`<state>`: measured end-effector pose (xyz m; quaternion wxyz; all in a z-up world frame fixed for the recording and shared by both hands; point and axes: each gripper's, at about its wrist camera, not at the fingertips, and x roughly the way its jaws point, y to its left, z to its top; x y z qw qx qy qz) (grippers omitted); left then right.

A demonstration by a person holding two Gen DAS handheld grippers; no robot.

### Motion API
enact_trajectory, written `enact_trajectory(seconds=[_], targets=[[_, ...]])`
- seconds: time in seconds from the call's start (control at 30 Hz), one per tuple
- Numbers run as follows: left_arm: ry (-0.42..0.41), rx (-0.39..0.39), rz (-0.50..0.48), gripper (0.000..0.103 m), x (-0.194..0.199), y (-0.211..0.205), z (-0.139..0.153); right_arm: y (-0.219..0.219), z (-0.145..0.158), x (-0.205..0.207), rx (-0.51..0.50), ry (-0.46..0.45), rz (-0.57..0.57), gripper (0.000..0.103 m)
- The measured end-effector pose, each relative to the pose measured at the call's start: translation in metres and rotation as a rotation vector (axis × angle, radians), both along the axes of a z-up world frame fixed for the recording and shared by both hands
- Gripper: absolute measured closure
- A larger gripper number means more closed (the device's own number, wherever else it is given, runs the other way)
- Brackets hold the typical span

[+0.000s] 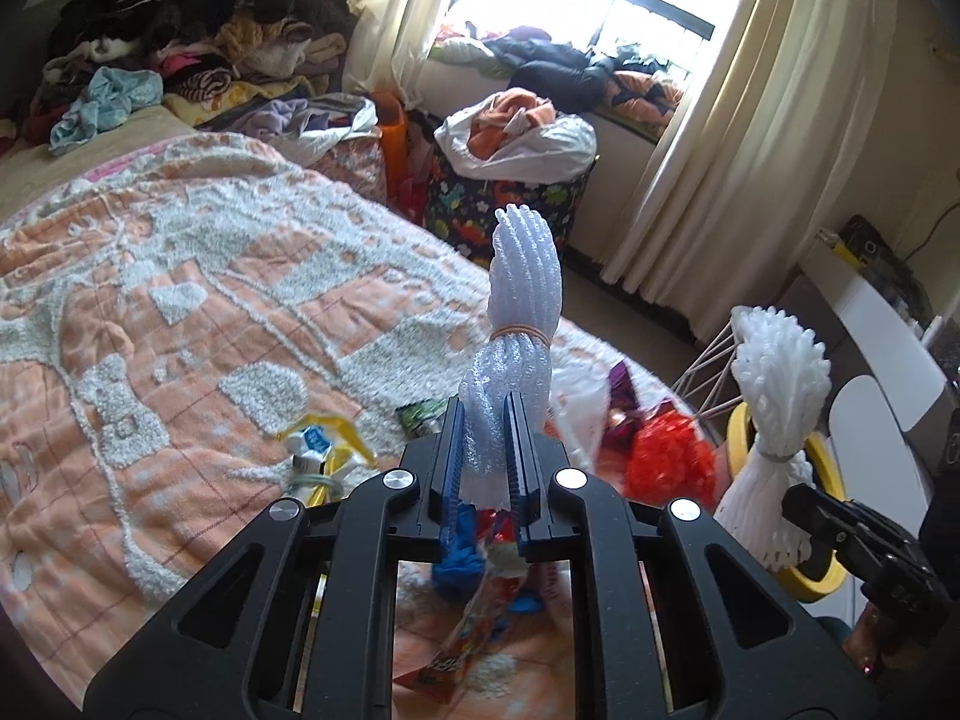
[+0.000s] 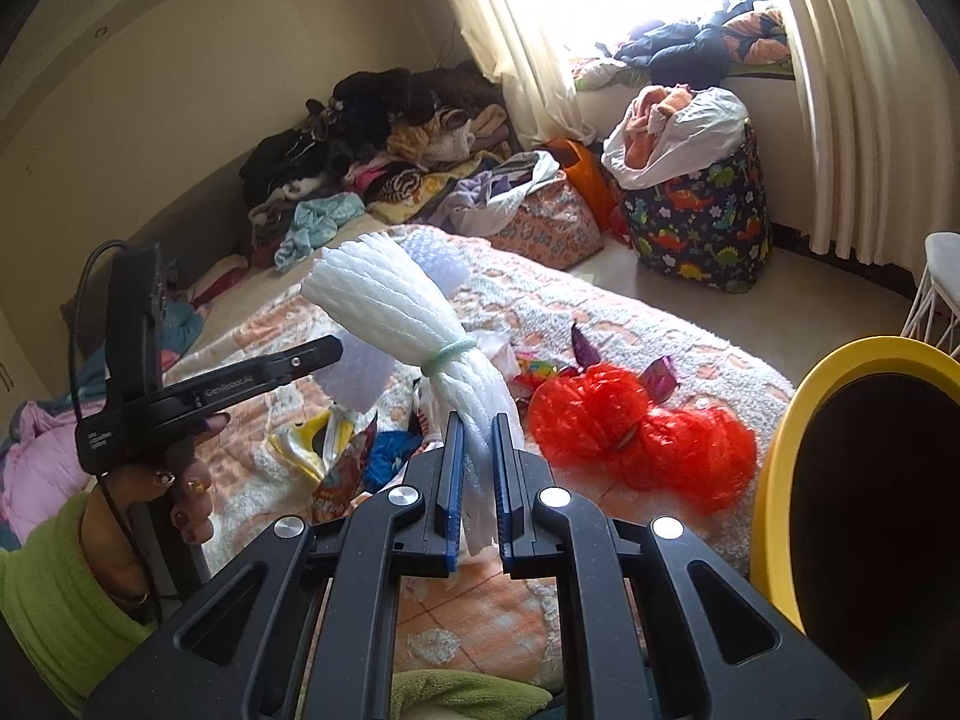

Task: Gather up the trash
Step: 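Lift both held foam nets and carry them over the yellow bin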

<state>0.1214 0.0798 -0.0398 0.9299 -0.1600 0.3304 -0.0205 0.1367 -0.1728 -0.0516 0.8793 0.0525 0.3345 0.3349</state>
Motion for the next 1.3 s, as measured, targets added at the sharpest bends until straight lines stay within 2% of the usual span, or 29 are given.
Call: enact_trajectory(seconds=[0.33,0.8,1.3], targets=[[-0.083,-0.024,-0.068,0.094,-0.006,-0.033,0.031,-0.041,0.011,0.002,0.053,-0.003,-0.111,0.094],[-0.087,-0.047,-0.185,0.094,-0.009,-0.085,0.034,-0.102,0.021,0.011,0.111,0.020,-0.250,0.094],[-0.073,-0.011,-0.334,0.094,-0.008,-0.151,0.030,-0.172,0.009,0.019,0.140,0.065,-0.465,0.094]])
